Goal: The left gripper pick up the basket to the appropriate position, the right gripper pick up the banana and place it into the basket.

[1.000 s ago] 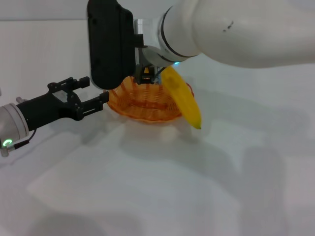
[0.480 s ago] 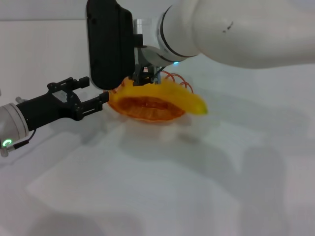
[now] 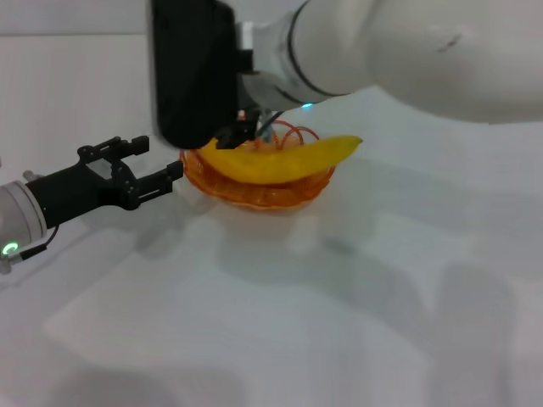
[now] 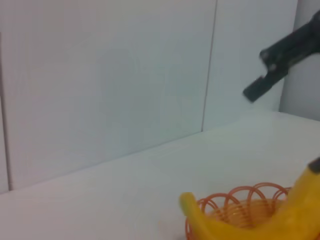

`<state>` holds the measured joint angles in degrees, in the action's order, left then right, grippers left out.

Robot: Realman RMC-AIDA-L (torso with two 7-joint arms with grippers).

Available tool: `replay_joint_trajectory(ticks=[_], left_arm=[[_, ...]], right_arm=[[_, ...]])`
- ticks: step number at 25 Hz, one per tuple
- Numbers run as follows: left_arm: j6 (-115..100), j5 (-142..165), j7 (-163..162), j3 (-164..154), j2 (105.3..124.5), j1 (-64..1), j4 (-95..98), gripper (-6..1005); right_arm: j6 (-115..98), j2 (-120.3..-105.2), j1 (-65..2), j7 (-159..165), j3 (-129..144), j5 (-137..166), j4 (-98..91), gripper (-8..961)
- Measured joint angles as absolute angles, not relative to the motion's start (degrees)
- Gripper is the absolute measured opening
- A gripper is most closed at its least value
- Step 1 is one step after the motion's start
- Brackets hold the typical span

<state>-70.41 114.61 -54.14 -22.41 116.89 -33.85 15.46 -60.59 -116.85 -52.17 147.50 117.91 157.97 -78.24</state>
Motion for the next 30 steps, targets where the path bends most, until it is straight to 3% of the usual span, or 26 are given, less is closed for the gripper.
replay_joint_trajectory(ticks=[7, 16, 30], left_arm=[[-70.39, 114.24, -54.14, -22.41, 116.98, -33.62, 15.46, 752], [-70.62, 113.99, -54.14, -22.33, 116.94, -33.45, 15.46, 753], [-72.57, 114.43, -50.09, -22.97, 116.68, -31.3, 15.81, 753]], right_arm=[[-64.25, -116.66, -40.93, 136.76, 103.71, 151.41, -86.01, 828], [-74.96, -116.34, -32.12, 118.4, 81.8, 132.46, -81.2, 821], [-80.97, -115.96, -29.28, 100.77, 58.53, 123.11, -62.96, 816]])
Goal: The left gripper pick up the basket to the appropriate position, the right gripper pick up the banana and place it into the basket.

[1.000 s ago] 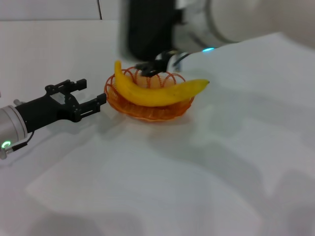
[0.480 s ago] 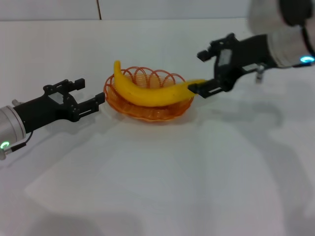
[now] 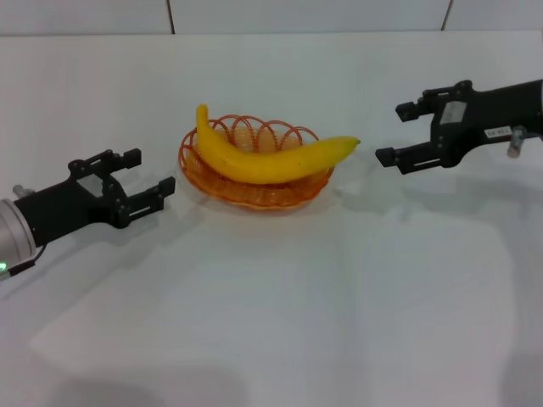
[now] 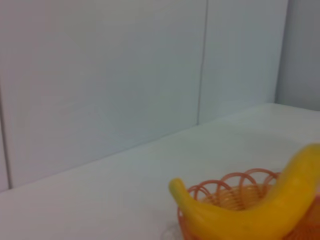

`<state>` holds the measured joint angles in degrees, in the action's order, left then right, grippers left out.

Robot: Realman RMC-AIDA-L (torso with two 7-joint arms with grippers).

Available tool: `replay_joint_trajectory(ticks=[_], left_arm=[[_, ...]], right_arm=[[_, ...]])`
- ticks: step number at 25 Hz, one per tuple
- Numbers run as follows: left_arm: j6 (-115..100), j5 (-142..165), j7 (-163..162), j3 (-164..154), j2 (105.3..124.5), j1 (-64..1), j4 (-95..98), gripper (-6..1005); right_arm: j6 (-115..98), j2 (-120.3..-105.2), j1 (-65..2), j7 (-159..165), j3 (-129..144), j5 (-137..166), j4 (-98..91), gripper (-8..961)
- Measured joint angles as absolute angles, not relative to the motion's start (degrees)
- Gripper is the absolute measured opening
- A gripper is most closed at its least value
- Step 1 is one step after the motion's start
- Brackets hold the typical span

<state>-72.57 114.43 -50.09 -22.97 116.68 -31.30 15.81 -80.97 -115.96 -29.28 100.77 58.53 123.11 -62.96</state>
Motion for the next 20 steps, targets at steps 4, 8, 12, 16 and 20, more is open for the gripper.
replay_joint_trajectory(ticks=[4, 8, 12, 16, 20], left_arm=[[-75.38, 114.81, -49.42, -23.04, 116.43, -30.12, 16.83, 753], [-77.56, 115.41, -49.38, -23.1, 116.37, -29.28, 18.33, 753], [-78.02, 116.44, -49.73, -23.13, 116.36, -28.84, 18.57, 752], [-78.11, 117.5, -50.0, -23.21, 116.36, -28.72, 18.63, 752], [-78.14, 117.58, -50.07, -23.21, 116.36, -28.65, 18.71, 753]], right_arm=[[-81.01, -115.86, -28.95, 99.71, 57.78, 123.27, -61.0, 816], [-81.05, -115.59, -28.49, 99.57, 57.69, 123.26, -59.96, 816], [-81.07, -115.57, -27.49, 99.52, 57.64, 123.23, -59.83, 816], [-81.21, -115.57, -26.9, 98.88, 57.62, 123.21, -59.79, 816], [-82.06, -115.67, -26.74, 96.94, 57.6, 123.2, -59.66, 816]])
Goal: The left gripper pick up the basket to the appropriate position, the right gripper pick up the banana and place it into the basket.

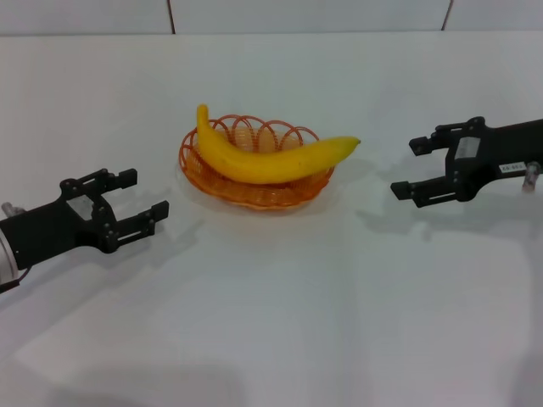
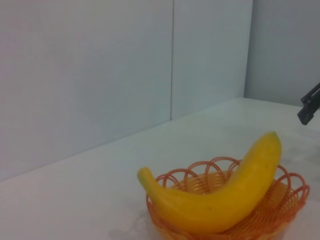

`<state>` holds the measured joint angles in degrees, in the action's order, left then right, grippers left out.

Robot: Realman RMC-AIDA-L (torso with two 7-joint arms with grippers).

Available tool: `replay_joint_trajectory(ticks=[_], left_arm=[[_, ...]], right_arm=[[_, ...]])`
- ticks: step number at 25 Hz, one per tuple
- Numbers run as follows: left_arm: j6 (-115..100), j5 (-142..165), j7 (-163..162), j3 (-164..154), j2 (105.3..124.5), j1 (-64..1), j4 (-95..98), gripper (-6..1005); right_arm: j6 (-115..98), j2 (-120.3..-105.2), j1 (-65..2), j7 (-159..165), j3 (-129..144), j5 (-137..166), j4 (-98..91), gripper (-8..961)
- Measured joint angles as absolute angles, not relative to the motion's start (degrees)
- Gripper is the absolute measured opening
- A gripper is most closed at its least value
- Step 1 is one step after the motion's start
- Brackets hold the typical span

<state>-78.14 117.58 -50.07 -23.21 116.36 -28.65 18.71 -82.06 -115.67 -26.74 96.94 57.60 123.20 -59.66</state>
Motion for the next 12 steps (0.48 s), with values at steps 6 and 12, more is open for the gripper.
replay_joint_trajectory(ticks=[6, 12], left_arm=[[-78.14, 117.59, -50.09, -23.2, 116.41, -28.69, 18.99, 753], [-78.14, 117.38, -50.1, -23.2, 116.5, -28.92, 18.99, 753]], right_arm=[[-82.43, -115.75, -26.72, 96.36, 57.57, 123.17, -59.34, 816], [-82.44, -115.7, -26.83, 94.75, 57.56, 122.71, -58.13, 816]])
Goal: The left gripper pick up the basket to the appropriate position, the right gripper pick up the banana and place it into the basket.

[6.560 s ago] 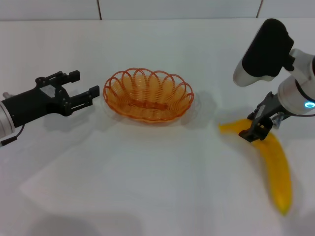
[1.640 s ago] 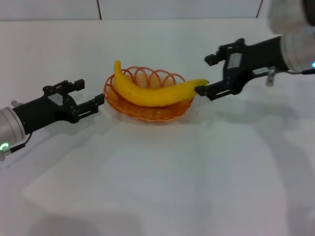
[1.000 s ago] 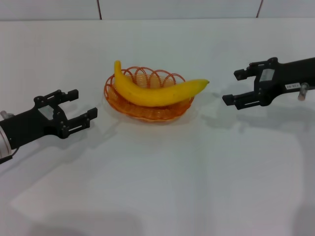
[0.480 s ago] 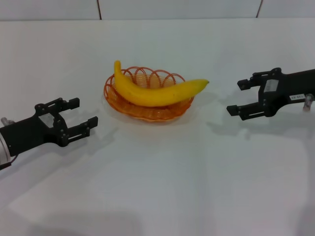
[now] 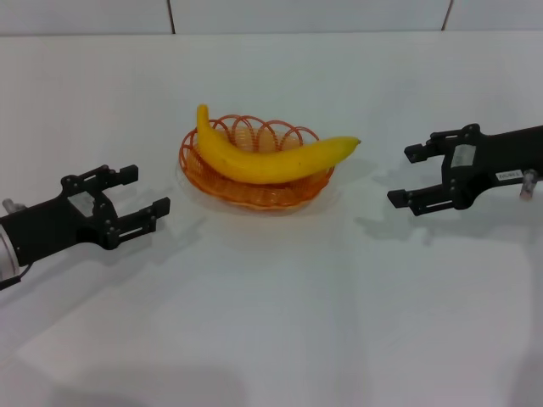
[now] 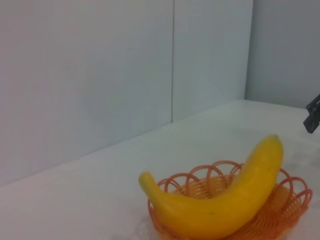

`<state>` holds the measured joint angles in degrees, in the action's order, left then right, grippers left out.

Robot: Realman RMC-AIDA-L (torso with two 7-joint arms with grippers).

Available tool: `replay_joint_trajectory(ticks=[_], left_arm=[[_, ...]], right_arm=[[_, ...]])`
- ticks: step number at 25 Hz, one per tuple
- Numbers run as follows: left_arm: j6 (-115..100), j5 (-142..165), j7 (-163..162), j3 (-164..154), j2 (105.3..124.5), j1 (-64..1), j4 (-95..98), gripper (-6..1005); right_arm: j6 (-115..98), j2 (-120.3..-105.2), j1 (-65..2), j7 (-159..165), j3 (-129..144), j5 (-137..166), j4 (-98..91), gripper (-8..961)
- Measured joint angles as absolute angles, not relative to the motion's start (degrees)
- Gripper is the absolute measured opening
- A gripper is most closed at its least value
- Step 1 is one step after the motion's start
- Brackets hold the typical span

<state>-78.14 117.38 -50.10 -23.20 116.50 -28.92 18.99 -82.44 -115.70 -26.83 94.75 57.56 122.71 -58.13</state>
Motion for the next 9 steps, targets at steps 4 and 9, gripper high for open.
replay_joint_trajectory(ticks=[4, 9], left_arm=[[-78.14, 117.15, -50.1, -22.99, 116.53, -29.05, 18.99, 753], [-78.14, 117.11, -50.09, -22.63, 116.58, -29.09, 18.99, 753]], right_arm=[[-82.44, -115.75, -26.96, 94.64, 57.56, 122.7, -58.09, 816], [-82.37, -115.84, -27.12, 94.35, 57.56, 122.69, -58.08, 816]])
